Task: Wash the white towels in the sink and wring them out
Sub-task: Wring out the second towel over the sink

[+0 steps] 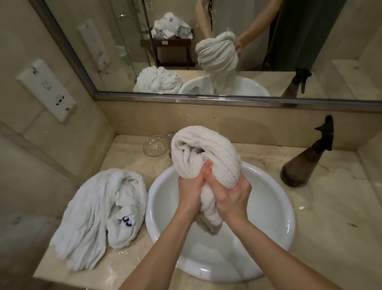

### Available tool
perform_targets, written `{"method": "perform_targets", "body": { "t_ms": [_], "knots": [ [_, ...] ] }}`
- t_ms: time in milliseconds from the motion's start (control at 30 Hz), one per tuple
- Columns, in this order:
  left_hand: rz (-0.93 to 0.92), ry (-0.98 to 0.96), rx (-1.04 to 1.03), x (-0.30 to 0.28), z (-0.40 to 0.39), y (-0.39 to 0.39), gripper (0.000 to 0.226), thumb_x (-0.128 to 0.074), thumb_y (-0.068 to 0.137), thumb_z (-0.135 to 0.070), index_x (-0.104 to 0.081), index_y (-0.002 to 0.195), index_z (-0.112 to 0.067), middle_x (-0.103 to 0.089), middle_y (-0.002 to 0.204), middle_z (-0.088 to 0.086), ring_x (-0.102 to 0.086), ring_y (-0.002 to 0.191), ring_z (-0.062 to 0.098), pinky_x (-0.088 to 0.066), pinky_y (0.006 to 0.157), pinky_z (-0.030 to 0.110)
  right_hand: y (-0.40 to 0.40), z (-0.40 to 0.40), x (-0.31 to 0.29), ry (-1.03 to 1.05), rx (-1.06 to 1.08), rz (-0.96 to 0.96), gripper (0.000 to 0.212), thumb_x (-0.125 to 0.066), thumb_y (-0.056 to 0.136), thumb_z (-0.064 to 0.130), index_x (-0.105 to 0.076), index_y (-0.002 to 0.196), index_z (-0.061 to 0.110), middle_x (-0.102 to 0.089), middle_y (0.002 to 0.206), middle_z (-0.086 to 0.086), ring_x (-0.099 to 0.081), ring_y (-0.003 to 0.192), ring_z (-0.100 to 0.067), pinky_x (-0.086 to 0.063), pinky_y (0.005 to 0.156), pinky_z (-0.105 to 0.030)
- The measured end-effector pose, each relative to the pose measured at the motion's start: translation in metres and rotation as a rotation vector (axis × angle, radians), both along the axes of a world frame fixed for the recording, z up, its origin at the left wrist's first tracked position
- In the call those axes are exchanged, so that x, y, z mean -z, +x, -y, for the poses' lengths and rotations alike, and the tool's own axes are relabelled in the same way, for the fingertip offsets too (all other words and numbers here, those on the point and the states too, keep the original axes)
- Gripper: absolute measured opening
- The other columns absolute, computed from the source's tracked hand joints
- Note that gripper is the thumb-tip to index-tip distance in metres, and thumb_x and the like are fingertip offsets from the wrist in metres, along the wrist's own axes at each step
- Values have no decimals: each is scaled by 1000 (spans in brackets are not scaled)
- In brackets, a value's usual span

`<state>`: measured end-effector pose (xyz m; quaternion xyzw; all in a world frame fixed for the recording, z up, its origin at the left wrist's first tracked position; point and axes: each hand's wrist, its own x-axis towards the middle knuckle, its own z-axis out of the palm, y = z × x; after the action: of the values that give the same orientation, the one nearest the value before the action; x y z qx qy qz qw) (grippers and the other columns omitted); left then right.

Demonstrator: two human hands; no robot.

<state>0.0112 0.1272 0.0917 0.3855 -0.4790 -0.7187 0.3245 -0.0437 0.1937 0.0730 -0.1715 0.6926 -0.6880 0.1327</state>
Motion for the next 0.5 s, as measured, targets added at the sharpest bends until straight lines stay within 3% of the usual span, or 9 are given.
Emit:
{"method": "perform_targets", "body": {
  "t_ms": [167, 367, 500],
  "knots": [
    [30, 77, -51, 9, 0, 2, 12, -76, 84, -31, -72, 93, -24, -78, 94, -5, -73, 92, 11, -56, 80, 32, 1, 2, 7, 33, -6, 11, 55, -85, 64, 54, -74, 96, 12, -77, 90, 4, -74, 86, -7, -61, 77, -35],
    [52, 160, -70, 11, -6, 9, 48, -82, 68, -50, -73, 102, -17, -78, 96, 2, -74, 94, 19, -58, 84, 39, 7, -1, 9, 33, -87, 76, 52, -87, 67, 48, -72, 106, 16, -77, 98, 5, -73, 95, -9, -61, 85, -41],
    [3, 202, -111, 9, -4, 14, 52, -81, 68, -45, -71, 108, -13, -77, 102, 4, -73, 97, 20, -57, 89, 41, -5, -13, 6, 66, -417, 106, 61, -85, 69, 38, -60, 124, 25, -73, 115, 8, -68, 110, -10, -56, 96, -41]
  ]
}}
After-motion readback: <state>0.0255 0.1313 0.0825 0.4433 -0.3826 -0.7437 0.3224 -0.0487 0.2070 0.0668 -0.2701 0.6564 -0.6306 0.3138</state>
